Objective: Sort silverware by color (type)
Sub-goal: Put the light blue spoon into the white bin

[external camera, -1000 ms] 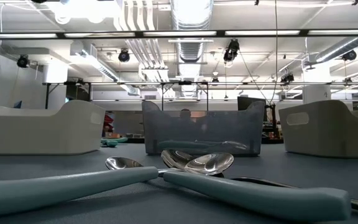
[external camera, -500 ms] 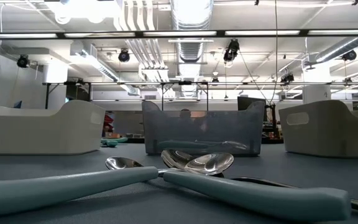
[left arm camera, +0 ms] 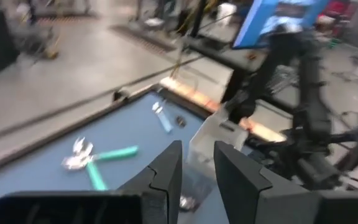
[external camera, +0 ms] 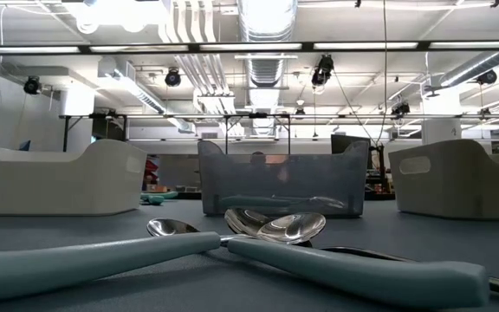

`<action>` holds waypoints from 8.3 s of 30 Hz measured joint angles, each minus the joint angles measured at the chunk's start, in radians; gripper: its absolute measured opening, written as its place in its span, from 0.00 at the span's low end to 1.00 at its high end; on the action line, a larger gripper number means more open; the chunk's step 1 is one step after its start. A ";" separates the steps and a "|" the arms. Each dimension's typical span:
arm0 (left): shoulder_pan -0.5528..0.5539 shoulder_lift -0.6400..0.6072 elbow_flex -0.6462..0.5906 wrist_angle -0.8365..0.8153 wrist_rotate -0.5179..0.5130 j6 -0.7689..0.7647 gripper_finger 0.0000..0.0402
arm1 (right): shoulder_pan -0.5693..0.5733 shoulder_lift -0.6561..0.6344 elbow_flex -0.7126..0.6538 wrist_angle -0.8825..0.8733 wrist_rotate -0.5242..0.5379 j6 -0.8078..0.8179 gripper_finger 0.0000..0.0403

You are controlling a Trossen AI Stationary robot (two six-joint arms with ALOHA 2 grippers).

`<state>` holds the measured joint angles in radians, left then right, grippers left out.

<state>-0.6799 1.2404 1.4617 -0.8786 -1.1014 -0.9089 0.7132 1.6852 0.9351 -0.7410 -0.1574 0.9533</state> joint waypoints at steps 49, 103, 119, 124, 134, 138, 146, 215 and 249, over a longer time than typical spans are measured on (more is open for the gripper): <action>0.054 0.090 -0.483 0.431 0.115 0.062 0.19 | -0.543 0.008 0.449 0.848 0.498 -0.629 0.05; 0.172 0.114 -0.483 0.537 0.105 0.006 0.03 | -0.541 0.014 0.449 0.876 0.490 -0.696 0.17; 0.171 -0.029 -0.482 -0.127 0.455 -0.156 0.03 | -0.523 -0.145 0.449 0.207 0.343 -0.377 0.37; 0.168 -0.044 -0.483 -0.394 0.649 -0.147 0.03 | -0.469 -0.159 0.449 -0.047 0.297 -0.254 0.32; 0.169 -0.028 -0.583 -0.426 0.780 -0.076 0.04 | -0.298 -0.121 0.446 -0.244 0.244 -0.079 0.30; 0.170 -0.024 -0.613 -0.419 0.780 -0.078 0.05 | -0.244 -0.099 0.446 -0.246 0.188 -0.026 0.32; 0.170 -0.026 -0.574 -0.405 0.783 -0.064 0.14 | -0.188 -0.065 0.441 -0.251 0.112 0.065 0.35; 0.169 -0.024 -0.245 -0.190 0.576 0.038 0.35 | -0.050 0.207 0.394 -0.454 0.185 0.042 0.07; 0.213 0.123 -0.245 0.359 0.321 0.368 0.35 | -0.375 -0.111 0.451 0.483 0.837 -0.659 0.07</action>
<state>-0.4667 1.3638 1.2167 -0.5193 -0.7801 -0.5404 0.3379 1.5737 1.3863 -0.2576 0.6800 0.2941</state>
